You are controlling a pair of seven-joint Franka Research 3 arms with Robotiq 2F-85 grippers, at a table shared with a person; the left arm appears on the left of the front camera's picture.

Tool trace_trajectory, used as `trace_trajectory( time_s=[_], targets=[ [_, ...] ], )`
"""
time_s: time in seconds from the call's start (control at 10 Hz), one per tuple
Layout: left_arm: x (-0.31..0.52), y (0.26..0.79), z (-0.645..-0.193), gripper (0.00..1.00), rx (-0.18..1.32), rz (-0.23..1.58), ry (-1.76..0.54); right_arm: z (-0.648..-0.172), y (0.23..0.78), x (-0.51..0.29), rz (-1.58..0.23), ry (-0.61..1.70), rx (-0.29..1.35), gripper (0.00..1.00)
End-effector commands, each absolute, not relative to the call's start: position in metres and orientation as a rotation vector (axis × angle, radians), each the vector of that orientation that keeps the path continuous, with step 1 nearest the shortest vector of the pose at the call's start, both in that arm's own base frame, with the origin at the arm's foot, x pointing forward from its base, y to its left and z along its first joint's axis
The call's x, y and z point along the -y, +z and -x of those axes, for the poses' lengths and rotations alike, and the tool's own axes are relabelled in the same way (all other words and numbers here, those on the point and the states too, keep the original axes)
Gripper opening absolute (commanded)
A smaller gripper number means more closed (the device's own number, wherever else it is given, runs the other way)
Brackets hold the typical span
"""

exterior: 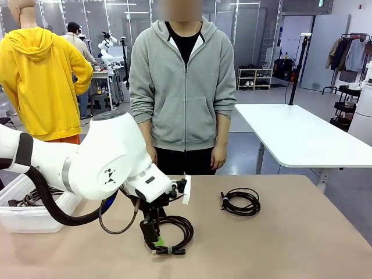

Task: Organize and store the cables.
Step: Place the USB Extension Cable into the Organizing box.

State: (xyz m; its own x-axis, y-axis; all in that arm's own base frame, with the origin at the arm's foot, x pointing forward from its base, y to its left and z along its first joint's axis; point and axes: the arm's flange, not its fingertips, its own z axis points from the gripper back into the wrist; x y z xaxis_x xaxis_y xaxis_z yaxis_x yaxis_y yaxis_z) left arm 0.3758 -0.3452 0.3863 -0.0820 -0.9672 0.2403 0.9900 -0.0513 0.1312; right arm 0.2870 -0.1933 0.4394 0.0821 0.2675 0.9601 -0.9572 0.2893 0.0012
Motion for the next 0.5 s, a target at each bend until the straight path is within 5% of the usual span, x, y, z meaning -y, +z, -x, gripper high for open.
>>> trace_trajectory(
  time_s=[0.0, 0.4],
  targets=[
    [0.377, 0.369, -0.376, 1.00, 0.139, -0.004, -1.606, -0.287, 0.441, 0.193, -0.815, 1.092, 1.120, 1.00],
    [0.402, 0.345, -0.377, 1.00, 0.107, -0.058, -1.502, -0.287, 0.441, 0.193, -0.815, 1.092, 1.120, 1.00]
  ],
)
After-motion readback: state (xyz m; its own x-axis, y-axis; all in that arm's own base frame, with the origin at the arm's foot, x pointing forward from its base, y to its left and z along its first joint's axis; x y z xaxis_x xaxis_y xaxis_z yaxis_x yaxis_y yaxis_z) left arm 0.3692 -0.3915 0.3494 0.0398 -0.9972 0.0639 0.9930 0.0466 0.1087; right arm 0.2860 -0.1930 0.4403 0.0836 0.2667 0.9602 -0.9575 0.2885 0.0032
